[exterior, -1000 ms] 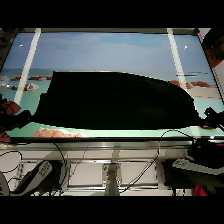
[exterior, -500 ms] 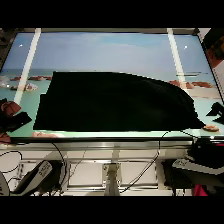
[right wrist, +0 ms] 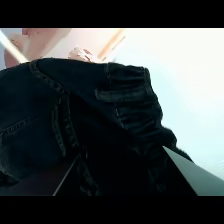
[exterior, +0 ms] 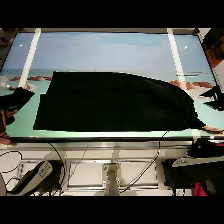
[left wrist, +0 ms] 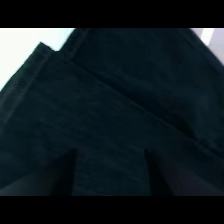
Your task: Fold the clothes and pants, and hang the long-sleeved shirts on hangers.
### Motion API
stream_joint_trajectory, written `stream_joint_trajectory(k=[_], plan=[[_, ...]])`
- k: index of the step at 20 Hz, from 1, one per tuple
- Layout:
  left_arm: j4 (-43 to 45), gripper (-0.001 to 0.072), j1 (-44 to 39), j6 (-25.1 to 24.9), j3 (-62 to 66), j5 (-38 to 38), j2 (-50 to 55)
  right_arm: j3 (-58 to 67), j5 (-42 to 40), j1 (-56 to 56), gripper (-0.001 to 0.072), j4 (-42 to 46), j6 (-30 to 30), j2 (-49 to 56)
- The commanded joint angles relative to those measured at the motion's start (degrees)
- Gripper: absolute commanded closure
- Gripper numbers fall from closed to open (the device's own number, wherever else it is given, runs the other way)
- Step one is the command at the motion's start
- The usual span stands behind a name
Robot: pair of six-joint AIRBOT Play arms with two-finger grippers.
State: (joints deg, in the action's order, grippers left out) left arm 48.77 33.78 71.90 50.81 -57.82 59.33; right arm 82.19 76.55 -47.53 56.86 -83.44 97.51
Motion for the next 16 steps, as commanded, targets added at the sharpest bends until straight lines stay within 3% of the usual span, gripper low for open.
stream_joint_trajectory(k=[1,11,13,15,16], plan=[[-3.0,0.0217,-2.3,-0.8,0.3,0.2,0.5,0.8,-3.6,1.1,0.0154,-3.3,1.3,6.2],[-3.0,0.0218,-3.4,-0.8,0.3,0.2,0.5,3.9,-5.8,5.0,0.0173,-2.6,2.1,11.1],[-3.0,0.0219,-3.4,-0.8,0.3,0.2,0.5,3.9,-5.3,5.9,0.0432,-3.0,3.7,11.1],[-3.0,0.0219,-3.4,-0.8,0.3,0.2,0.5,4.0,-4.9,6.2,0.0641,-4.8,4.4,11.1],[-3.0,0.0219,-3.4,-0.8,0.3,0.2,0.5,4.2,-3.9,6.2,0.0651,-6.5,5.6,11.1]])
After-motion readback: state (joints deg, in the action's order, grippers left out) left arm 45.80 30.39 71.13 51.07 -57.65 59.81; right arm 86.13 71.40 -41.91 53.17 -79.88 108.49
